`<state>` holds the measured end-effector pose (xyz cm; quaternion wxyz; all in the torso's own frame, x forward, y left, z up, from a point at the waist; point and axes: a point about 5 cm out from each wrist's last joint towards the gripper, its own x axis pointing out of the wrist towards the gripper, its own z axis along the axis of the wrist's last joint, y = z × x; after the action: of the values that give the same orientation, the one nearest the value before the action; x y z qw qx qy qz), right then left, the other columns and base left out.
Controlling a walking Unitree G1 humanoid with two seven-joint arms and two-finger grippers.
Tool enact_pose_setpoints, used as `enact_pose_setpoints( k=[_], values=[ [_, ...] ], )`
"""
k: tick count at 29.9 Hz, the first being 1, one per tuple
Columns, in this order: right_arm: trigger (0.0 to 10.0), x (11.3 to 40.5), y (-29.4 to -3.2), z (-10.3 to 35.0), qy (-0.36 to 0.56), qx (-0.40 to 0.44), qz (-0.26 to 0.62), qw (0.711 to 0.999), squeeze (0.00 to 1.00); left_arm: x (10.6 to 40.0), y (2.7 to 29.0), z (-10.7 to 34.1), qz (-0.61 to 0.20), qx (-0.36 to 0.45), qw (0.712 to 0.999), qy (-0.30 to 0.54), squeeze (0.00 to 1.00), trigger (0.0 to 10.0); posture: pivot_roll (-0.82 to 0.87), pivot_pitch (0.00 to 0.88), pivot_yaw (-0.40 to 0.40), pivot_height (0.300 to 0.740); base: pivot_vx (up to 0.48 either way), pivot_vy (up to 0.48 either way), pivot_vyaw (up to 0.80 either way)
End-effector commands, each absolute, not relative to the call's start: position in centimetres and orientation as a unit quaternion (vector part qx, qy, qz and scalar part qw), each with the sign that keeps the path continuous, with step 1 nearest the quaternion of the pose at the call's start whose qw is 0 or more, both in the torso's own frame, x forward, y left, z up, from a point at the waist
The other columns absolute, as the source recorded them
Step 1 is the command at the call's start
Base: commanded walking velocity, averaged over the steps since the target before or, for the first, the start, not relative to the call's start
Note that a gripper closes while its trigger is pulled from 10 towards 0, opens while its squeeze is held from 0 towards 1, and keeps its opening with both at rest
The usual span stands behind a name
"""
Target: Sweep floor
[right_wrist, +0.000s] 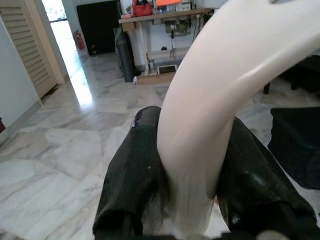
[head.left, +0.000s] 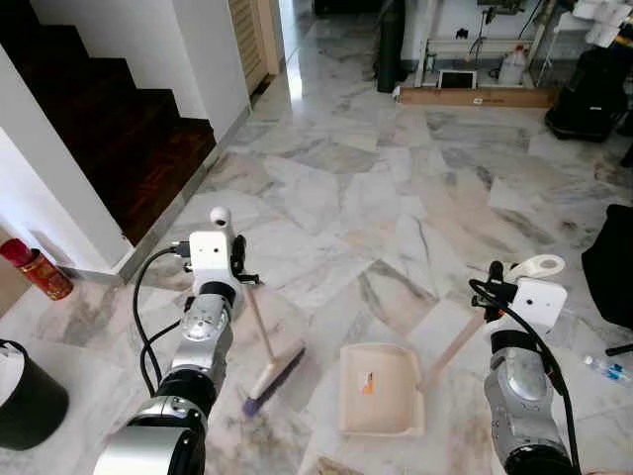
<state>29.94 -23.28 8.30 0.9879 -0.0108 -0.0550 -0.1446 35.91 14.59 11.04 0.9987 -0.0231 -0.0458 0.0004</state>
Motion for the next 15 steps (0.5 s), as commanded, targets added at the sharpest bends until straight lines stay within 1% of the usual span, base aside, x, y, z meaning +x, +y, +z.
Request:
enact_pose_setpoints(
  k=[1, 6, 12, 15],
  values=[
    [10.0, 30.62, -23.02, 10.1, -0.09, -0.012, -0.135, 0.987, 0.0, 36.66, 15.0, 13.36, 0.015, -0.023, 0.995, -0.094, 0.0, 10.0, -0.12, 0.0, 0.073, 0.74, 0.345, 0.0, 0.0],
    [10.0, 30.67, -23.28, 10.24, -0.088, -0.017, -0.132, 0.987, 0.0, 36.68, 15.15, 13.7, 0.031, -0.029, 0.994, -0.103, 0.0, 10.0, -0.11, 0.003, 0.053, 0.74, 0.356, 0.0, 0.0],
    [10.0, 30.87, -23.05, 10.32, -0.086, -0.015, -0.13, 0.988, 0.0, 36.54, 15.56, 13.64, 0.042, -0.035, 0.993, -0.104, 0.0, 10.0, -0.11, 0.013, 0.05, 0.74, 0.367, 0.0, 0.0],
    [10.0, 31.09, -22.75, 10.37, -0.083, -0.01, -0.127, 0.988, 0.0, 36.56, 15.52, 13.72, 0.043, -0.033, 0.993, -0.105, 0.0, 10.0, -0.11, 0.028, 0.053, 0.74, 0.48, 0.0, 0.0]
  ],
)
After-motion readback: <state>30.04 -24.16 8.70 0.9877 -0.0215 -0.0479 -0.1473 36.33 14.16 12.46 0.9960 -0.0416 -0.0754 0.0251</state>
